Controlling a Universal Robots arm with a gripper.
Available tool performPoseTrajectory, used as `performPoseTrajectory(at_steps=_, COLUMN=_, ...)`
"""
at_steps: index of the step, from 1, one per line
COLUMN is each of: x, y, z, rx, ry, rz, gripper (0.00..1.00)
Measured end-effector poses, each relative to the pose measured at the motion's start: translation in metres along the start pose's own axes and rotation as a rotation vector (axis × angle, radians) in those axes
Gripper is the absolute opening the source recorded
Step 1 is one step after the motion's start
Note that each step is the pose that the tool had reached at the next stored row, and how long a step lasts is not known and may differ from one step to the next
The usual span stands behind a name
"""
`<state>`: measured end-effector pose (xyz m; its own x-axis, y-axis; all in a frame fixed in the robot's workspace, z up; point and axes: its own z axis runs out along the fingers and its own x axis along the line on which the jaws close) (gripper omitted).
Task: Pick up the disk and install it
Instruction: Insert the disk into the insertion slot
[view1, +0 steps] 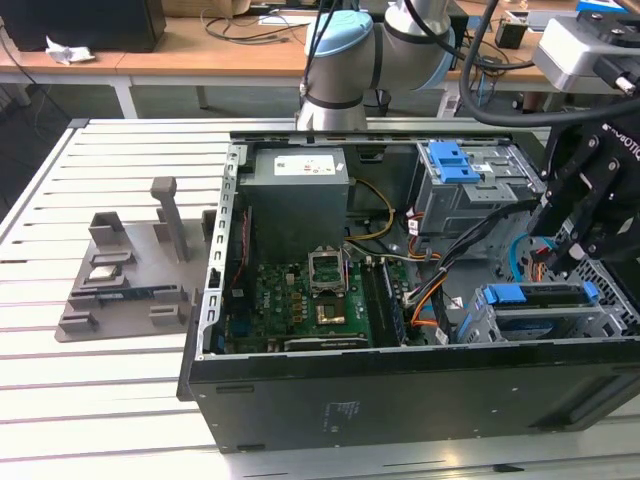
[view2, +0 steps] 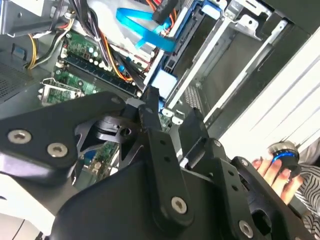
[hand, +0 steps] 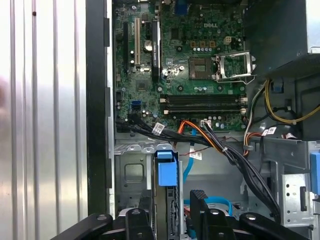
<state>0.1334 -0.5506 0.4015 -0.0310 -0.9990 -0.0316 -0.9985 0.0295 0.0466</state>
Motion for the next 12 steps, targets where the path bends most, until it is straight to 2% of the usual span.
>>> performPoseTrajectory(at_steps=3, x=-0.0001, y=0.0, z=-0.0002, rx=0.0, ry=0.0003, rz=0.0, gripper=0.44)
performPoseTrajectory(at_steps=5, x=-0.0001, y=0.0, z=-0.0001, rx=0.0, ry=0.0002, rz=0.0, gripper=0.29)
performPoseTrajectory(at_steps=6, x=-0.0001, y=0.0, z=-0.0001, rx=0.0, ry=0.0001, rz=-0.001, gripper=0.29)
performPoseTrajectory(at_steps=9, x=-0.0001, y=0.0, z=0.0001, rx=-0.0001, ry=0.0003, rz=-0.004, gripper=0.11)
performPoseTrajectory(at_steps=12, x=-0.0001, y=0.0, z=0.0005, rx=-0.0006, ry=0.0005, rz=-0.008, gripper=0.11)
